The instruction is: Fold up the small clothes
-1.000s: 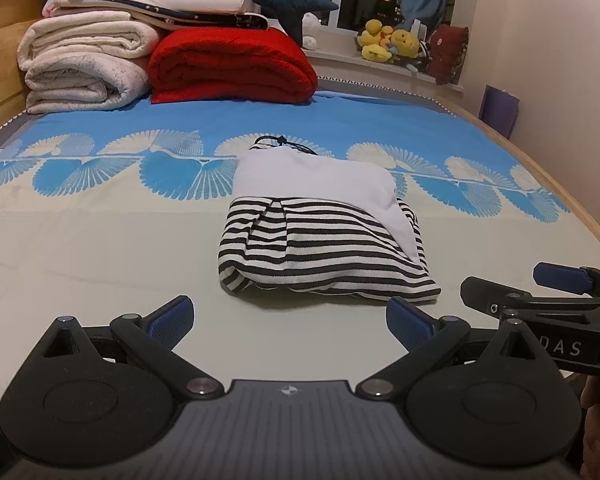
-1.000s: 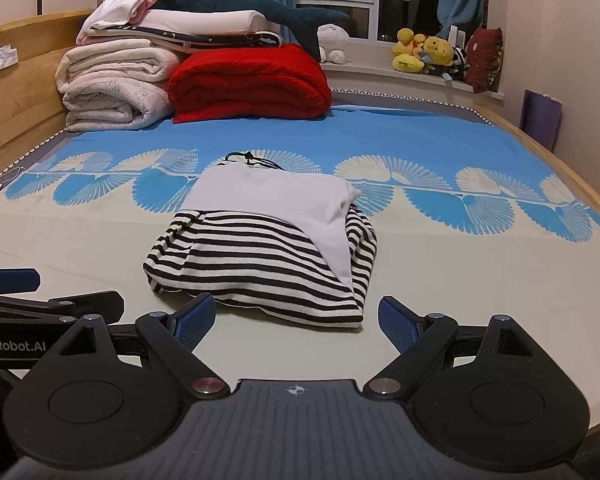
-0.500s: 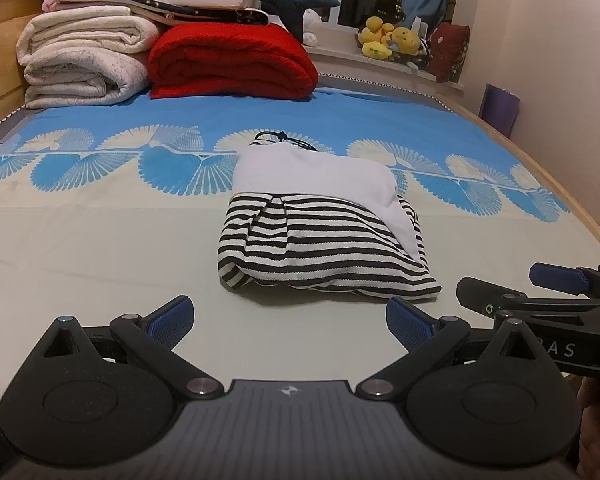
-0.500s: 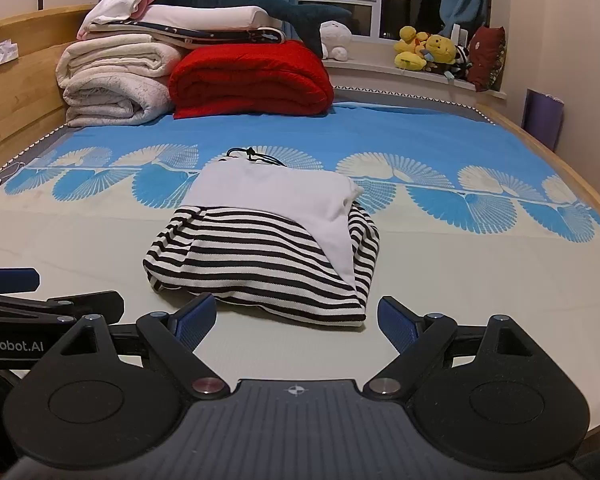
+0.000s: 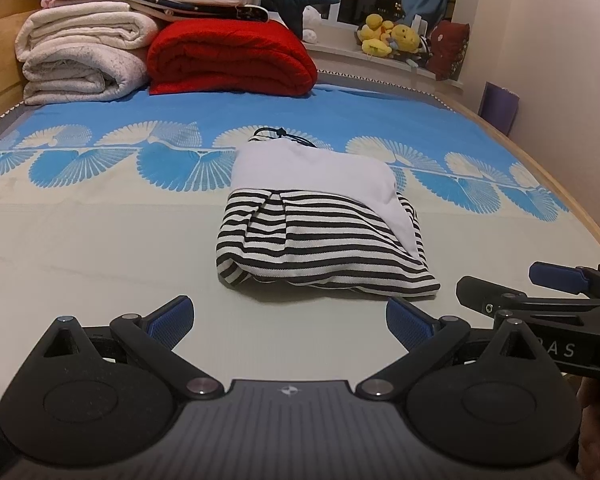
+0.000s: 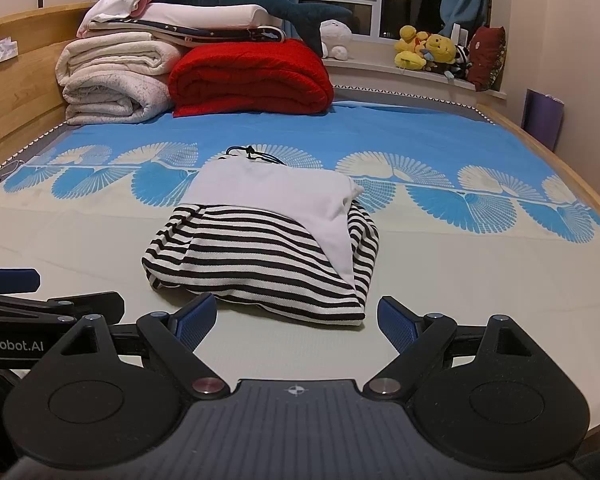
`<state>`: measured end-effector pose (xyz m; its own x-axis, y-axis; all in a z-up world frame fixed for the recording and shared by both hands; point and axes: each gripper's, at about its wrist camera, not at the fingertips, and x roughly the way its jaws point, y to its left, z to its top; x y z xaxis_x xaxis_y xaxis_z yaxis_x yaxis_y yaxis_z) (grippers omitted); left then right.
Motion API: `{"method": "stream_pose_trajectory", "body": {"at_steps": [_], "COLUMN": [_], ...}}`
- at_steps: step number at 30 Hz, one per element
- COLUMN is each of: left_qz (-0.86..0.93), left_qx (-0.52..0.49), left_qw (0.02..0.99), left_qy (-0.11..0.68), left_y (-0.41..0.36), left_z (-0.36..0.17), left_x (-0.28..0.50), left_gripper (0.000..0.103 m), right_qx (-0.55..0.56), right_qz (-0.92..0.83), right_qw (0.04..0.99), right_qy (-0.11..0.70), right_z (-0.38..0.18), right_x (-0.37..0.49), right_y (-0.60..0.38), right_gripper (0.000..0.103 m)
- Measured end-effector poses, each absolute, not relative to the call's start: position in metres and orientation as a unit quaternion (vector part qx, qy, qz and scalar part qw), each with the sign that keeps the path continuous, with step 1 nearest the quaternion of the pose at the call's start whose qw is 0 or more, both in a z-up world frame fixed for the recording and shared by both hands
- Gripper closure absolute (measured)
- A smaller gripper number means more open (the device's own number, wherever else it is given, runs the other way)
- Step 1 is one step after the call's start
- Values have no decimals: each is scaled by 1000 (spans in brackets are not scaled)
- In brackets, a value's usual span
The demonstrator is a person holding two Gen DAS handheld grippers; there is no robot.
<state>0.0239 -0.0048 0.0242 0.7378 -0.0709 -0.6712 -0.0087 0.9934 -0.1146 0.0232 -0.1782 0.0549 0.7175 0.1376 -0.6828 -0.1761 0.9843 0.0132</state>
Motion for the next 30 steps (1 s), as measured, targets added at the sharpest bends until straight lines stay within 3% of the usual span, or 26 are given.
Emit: {"method": "stream_pose_trajectory", "body": {"at_steps": [30], "left_qz": [-18], "left_qx": [-56], "left_qw": [930], "left_qy": [363], "left_y": [-5], "left_z": [24], "left_x": [24], "left_gripper": [1], "right_qx": [-27], "right_qz": [86], "right_qw": [925], "right_qy": [368], "right_z": [53], "right_x": [23], "right_y": [-181], "right_gripper": [15]}}
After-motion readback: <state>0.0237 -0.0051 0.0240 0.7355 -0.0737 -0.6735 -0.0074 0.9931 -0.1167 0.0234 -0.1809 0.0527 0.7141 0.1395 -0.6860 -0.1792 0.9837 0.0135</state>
